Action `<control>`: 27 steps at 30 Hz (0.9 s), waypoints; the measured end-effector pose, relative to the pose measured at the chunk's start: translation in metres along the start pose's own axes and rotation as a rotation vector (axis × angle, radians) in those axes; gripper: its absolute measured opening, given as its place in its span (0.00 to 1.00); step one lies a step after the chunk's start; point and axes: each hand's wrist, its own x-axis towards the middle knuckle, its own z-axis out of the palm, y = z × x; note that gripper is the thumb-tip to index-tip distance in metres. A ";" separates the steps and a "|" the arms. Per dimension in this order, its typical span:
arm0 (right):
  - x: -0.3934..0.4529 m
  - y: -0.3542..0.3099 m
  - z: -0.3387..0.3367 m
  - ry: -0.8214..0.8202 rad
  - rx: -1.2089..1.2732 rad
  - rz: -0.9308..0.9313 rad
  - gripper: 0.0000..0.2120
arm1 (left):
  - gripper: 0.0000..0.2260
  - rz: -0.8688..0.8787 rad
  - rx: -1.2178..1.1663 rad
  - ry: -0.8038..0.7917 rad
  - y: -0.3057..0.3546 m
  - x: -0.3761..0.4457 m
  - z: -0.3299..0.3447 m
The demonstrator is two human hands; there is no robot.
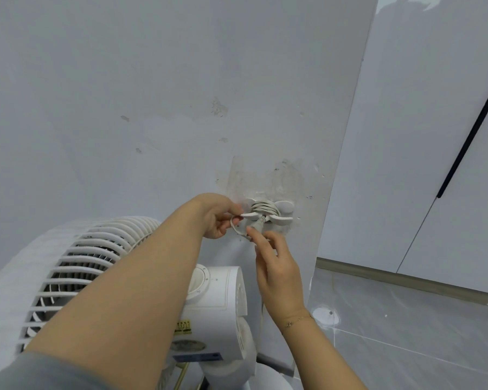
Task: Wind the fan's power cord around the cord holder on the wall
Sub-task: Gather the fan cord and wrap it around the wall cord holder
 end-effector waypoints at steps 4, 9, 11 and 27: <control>-0.004 -0.001 0.003 -0.002 -0.007 -0.004 0.34 | 0.11 0.086 0.053 0.049 -0.003 -0.003 0.002; -0.006 -0.001 0.007 -0.008 -0.006 0.015 0.33 | 0.12 0.295 0.170 0.152 -0.001 -0.010 0.008; -0.007 -0.002 0.010 -0.051 -0.029 0.061 0.35 | 0.12 0.357 0.221 0.166 -0.002 -0.013 0.007; -0.006 -0.021 0.014 -0.114 -0.075 0.134 0.47 | 0.07 0.472 0.326 0.218 -0.008 -0.015 0.000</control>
